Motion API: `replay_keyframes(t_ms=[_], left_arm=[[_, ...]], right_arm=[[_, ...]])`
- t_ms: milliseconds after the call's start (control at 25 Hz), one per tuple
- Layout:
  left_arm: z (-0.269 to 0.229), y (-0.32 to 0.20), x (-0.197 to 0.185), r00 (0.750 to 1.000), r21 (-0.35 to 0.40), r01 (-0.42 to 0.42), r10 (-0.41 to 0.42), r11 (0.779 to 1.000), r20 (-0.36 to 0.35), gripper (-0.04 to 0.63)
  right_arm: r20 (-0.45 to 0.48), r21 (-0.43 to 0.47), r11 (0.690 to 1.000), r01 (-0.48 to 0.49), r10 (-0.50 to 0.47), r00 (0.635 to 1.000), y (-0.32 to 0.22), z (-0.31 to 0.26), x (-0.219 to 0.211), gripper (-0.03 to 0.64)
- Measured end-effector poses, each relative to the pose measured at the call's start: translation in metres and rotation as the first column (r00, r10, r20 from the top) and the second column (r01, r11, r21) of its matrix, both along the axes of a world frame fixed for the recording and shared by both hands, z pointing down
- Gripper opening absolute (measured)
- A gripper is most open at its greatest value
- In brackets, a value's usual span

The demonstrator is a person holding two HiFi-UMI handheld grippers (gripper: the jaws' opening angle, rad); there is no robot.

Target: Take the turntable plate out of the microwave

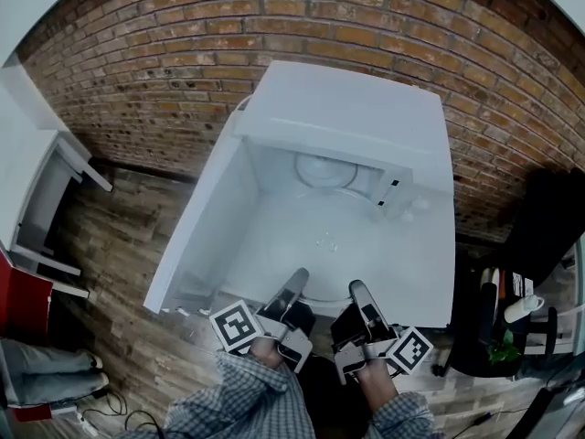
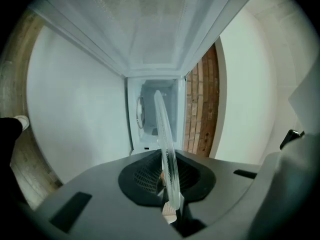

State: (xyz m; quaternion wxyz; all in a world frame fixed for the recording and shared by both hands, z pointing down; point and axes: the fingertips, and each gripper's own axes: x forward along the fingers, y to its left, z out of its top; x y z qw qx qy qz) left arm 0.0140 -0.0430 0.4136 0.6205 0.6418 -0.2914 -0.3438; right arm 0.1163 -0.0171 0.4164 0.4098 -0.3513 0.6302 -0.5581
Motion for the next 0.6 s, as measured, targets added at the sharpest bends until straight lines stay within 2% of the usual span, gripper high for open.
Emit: replay_keyframes(t_ms=[400, 600], left_arm=[[-0.019, 0.070, -0.003, 0.999, 0.060, 0.013, -0.015, 0.998, 0.031, 0.041], [-0.036, 0.100, -0.012, 0.999, 0.075, 0.028, -0.029, 0.997, 0.020, 0.041]], right_arm=[[0.021, 0.042, 0.999, 0.019, -0.019, 1.000, 0.069, -0.013, -0.002, 0.061], [0.017, 0.062, 0.997, 0.039, -0.040, 0.999, 0.097, -0.026, -0.012, 0.061]])
